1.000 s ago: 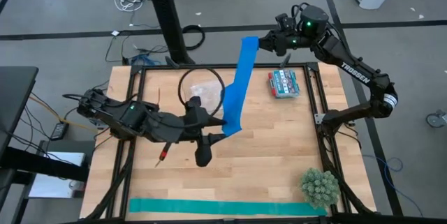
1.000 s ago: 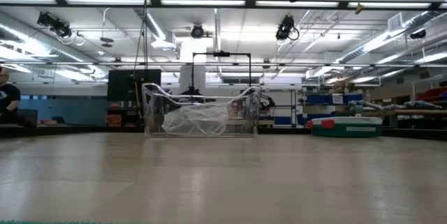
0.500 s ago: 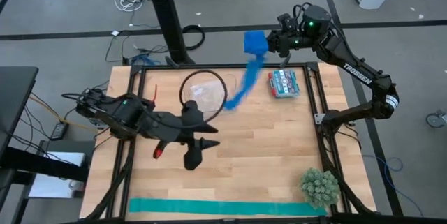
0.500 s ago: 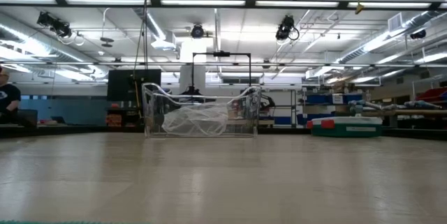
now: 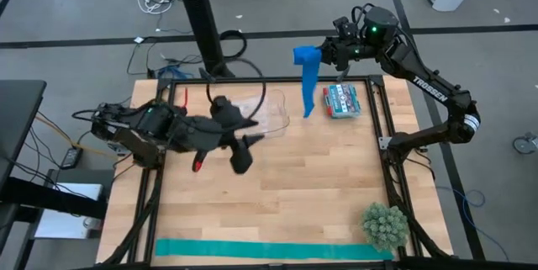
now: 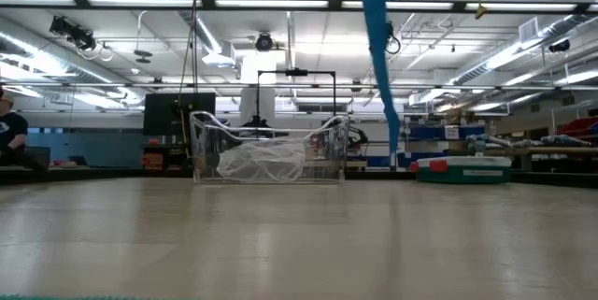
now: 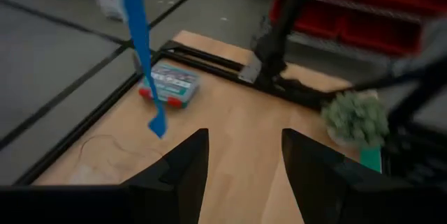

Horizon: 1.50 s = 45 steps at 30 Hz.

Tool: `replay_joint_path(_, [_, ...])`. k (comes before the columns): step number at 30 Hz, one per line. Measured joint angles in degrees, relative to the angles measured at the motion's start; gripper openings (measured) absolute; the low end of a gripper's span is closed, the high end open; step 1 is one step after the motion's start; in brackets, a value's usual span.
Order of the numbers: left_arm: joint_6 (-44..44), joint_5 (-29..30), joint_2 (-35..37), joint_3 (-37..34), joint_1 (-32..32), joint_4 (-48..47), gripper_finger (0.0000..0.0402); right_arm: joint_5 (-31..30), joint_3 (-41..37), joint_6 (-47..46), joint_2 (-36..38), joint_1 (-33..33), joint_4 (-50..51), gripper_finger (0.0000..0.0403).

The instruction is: Roll bandage

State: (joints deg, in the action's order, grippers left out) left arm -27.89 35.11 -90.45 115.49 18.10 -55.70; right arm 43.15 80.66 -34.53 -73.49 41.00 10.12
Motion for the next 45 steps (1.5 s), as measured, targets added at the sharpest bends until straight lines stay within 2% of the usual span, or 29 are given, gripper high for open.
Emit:
replay_joint_path(6, [1.97,-0.13,-0.77,-4.60,-4.74,13.23,0.0188,-1.65,0.00,-1.95,0.04,-2.00,-4.48,0.0000])
replay_joint_path(10, [2.21,-0.51,-0.79,-7.72,-7.48,18.23,0.0188,-3.82,0.00,-2.73,0.89,-4.00,-6.02,0.0000])
replay_joint_path(14, [2.12,-3.77,-0.88,-10.58,-9.68,22.06,0.0188,-5.58,0.00,-3.18,1.83,-5.86,-6.44,0.0000])
replay_joint_path(18, [2.15,-7.94,-1.01,-13.90,-11.75,30.11,0.0188,-7.25,0.02,-3.87,2.79,-7.62,-7.27,0.0000])
replay_joint_path(23, [2.14,-8.86,-1.12,-18.34,-13.58,37.56,0.0188,-9.12,0.02,-4.26,3.46,-10.03,-7.75,0.0000])
replay_joint_path(34, [5.99,-9.92,-2.66,-19.13,-15.76,39.58,0.0188,-13.49,0.02,-4.62,4.02,-15.18,-10.99,0.0000])
replay_joint_path(45, [6.83,-11.01,-4.93,-19.15,-16.02,39.13,0.0188,-15.09,0.98,-6.80,3.78,-18.50,-13.41,0.0000])
